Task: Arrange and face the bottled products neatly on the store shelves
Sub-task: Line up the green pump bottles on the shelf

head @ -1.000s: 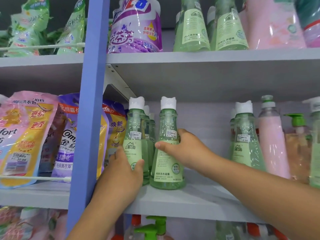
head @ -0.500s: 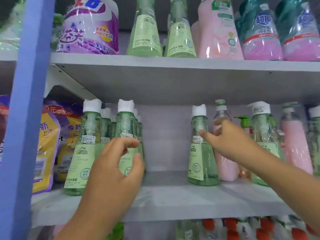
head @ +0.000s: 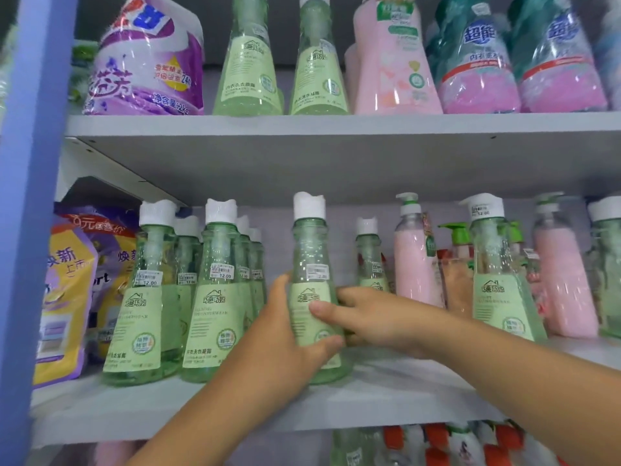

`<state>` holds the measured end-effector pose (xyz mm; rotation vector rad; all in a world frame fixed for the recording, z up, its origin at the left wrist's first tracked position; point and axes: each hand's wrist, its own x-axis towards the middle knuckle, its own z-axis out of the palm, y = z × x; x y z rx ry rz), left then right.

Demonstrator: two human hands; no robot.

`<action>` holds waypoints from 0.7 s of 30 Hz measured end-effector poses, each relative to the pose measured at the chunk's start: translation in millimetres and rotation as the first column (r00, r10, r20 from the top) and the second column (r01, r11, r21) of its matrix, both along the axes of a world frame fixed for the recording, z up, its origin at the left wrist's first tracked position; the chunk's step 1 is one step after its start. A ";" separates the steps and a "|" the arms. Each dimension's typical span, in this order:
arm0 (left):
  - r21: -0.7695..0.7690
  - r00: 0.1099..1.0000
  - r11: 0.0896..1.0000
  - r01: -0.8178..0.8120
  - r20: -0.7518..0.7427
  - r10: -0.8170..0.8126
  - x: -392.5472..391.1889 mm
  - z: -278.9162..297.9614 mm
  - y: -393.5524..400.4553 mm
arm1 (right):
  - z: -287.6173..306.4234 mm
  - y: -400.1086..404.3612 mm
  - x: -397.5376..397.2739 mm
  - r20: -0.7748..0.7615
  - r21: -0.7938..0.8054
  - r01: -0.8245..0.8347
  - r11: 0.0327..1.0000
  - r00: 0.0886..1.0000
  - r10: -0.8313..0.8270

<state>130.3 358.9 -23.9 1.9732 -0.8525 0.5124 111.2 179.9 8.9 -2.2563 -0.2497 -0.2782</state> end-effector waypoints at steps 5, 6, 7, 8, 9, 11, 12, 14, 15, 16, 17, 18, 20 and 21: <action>-0.144 0.978 0.974 -0.173 0.091 0.187 -9.5 -13.6 19.6 | 25.0 -4.6 11.6 0.125 0.098 0.252 0.963 0.957 -0.263; -0.165 0.972 0.969 -0.183 0.114 0.203 -11.4 -16.2 23.9 | 35.4 -10.8 16.6 0.231 0.010 0.430 0.903 0.877 -0.420; -0.191 0.967 0.963 -0.191 0.133 0.218 -12.4 -18.8 28.4 | 45.7 -17.4 22.8 0.306 -0.062 0.568 0.820 0.793 -0.526; -0.213 0.961 0.957 -0.197 0.150 0.231 -13.1 -20.9 33.3 | 55.0 -21.7 30.0 0.339 -0.106 0.649 0.753 0.736 -0.586; -0.231 0.957 0.952 -0.202 0.162 0.242 -13.1 -22.7 38.4 | 62.6 -24.5 39.1 0.325 -0.129 0.691 0.712 0.708 -0.628; -0.253 0.958 0.947 -0.197 0.158 0.241 -10.8 -25.7 48.1 | 68.8 -24.2 58.4 0.239 -0.115 0.725 0.679 0.684 -0.689; -0.263 0.965 0.948 -0.180 0.142 0.222 -9.5 -26.9 52.0 | 67.4 -22.6 67.3 0.208 -0.102 0.739 0.667 0.671 -0.712; -0.283 0.976 0.949 -0.139 0.123 0.179 -6.6 -29.6 59.0 | 57.8 -21.3 84.4 0.185 -0.063 0.770 0.634 0.634 -0.751; -0.292 0.980 0.949 -0.116 0.124 0.158 -4.6 -30.8 62.2 | 53.3 -21.6 88.9 0.193 -0.048 0.791 0.611 0.607 -0.771; -0.300 0.983 0.949 -0.094 0.123 0.136 -2.3 -31.8 65.1 | 50.2 -22.8 91.0 0.209 -0.045 0.807 0.589 0.584 -0.784; -0.303 0.986 0.950 -0.076 0.119 0.117 0.0 -32.6 67.8 | 48.1 -24.6 90.6 0.233 -0.035 0.816 0.577 0.568 -0.789; -0.303 0.988 0.951 -0.061 0.115 0.100 2.3 -33.0 70.5 | 47.5 -26.8 91.0 0.262 -0.020 0.814 0.580 0.564 -0.783; -0.308 0.991 0.951 -0.034 0.112 0.071 7.3 -33.0 75.9 | 49.4 -28.2 90.8 0.284 -0.025 0.775 0.631 0.611 -0.739; -0.311 0.993 0.950 -0.017 0.110 0.054 9.6 -32.7 78.4 | 51.4 -26.3 92.0 0.271 -0.034 0.743 0.668 0.651 -0.709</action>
